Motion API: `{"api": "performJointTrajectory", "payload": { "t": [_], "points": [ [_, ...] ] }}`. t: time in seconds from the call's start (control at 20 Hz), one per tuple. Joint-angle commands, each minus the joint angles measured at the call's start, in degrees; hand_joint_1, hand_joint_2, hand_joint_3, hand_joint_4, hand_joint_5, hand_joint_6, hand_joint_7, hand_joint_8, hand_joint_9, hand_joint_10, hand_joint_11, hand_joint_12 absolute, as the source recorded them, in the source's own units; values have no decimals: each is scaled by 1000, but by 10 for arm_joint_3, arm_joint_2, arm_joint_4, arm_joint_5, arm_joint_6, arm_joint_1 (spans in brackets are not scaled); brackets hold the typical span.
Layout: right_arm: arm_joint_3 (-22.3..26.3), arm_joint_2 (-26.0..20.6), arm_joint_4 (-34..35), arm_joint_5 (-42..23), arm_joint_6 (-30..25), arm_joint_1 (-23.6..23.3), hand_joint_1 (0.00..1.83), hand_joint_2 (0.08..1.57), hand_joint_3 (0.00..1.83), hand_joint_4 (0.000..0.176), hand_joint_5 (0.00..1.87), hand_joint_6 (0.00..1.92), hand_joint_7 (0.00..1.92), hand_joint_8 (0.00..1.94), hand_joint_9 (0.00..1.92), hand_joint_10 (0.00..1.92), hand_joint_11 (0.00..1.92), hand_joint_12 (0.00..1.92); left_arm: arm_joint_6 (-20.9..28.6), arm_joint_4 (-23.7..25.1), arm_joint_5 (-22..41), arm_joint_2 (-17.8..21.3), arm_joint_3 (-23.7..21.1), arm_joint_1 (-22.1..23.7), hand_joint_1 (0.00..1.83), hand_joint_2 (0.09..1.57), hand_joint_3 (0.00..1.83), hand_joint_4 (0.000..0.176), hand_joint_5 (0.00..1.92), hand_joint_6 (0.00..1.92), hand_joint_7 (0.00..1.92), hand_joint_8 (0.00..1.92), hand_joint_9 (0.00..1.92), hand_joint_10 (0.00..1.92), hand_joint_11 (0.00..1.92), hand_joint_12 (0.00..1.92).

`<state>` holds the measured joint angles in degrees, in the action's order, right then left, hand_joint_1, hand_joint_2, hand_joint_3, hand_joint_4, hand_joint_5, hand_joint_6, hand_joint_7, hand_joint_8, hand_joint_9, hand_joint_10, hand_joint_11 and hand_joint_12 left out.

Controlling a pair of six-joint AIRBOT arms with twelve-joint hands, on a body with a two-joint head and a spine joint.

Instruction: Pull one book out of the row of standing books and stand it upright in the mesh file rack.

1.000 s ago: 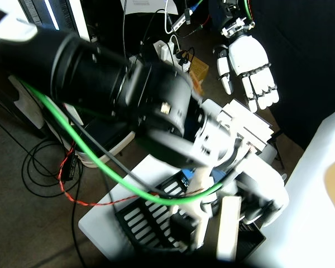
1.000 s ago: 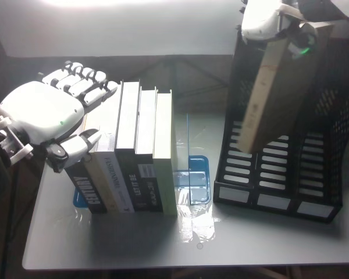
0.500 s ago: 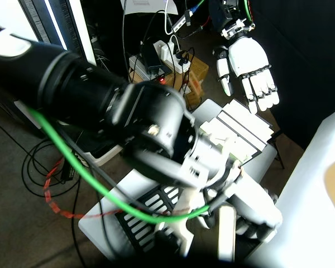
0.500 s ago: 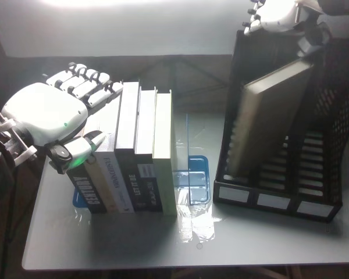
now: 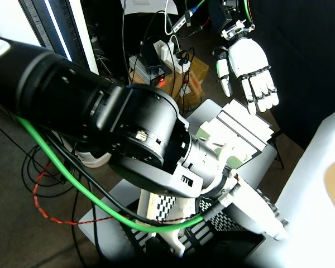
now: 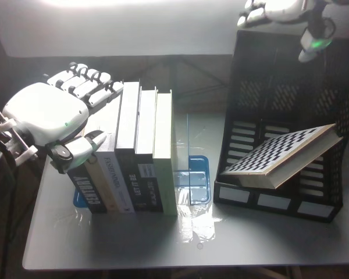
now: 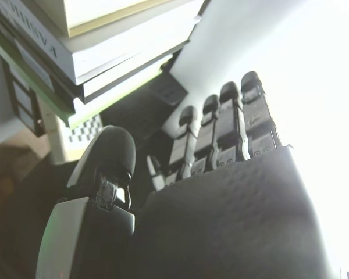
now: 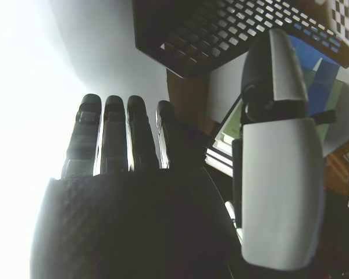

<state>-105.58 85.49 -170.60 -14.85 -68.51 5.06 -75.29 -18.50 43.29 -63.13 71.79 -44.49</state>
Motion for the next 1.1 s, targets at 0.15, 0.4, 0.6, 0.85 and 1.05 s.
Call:
{"api": "performJointTrajectory", "payload": {
  "t": [0.15,0.4,0.6,0.85,1.05],
  "points": [
    [54,-41,-20,55,-7,-18,750,1035,10,107,0,0,0,0,0,0,0,0,7,6,66,0,3,7,221,1571,121,34,27,2,0,0,0,0,0,0],
    [184,-131,-14,83,-26,-41,762,1042,6,88,0,0,0,0,0,0,0,0,11,-5,66,2,-2,3,206,1571,140,22,29,5,0,0,0,0,0,0],
    [269,-207,40,112,-26,-39,761,1062,11,36,0,0,0,0,0,0,0,0,11,-19,73,11,-13,-7,244,1571,118,15,42,8,0,0,0,0,0,0],
    [356,-265,74,139,-28,1,601,1130,29,79,0,0,0,0,0,0,0,0,13,-44,87,21,-24,-29,281,1571,112,8,41,4,0,0,0,0,0,0],
    [423,-300,66,180,-38,51,489,1168,25,72,0,0,0,0,0,0,0,0,22,-65,99,31,-33,-49,314,1571,78,8,45,2,0,0,0,0,0,0]
  ]
}}
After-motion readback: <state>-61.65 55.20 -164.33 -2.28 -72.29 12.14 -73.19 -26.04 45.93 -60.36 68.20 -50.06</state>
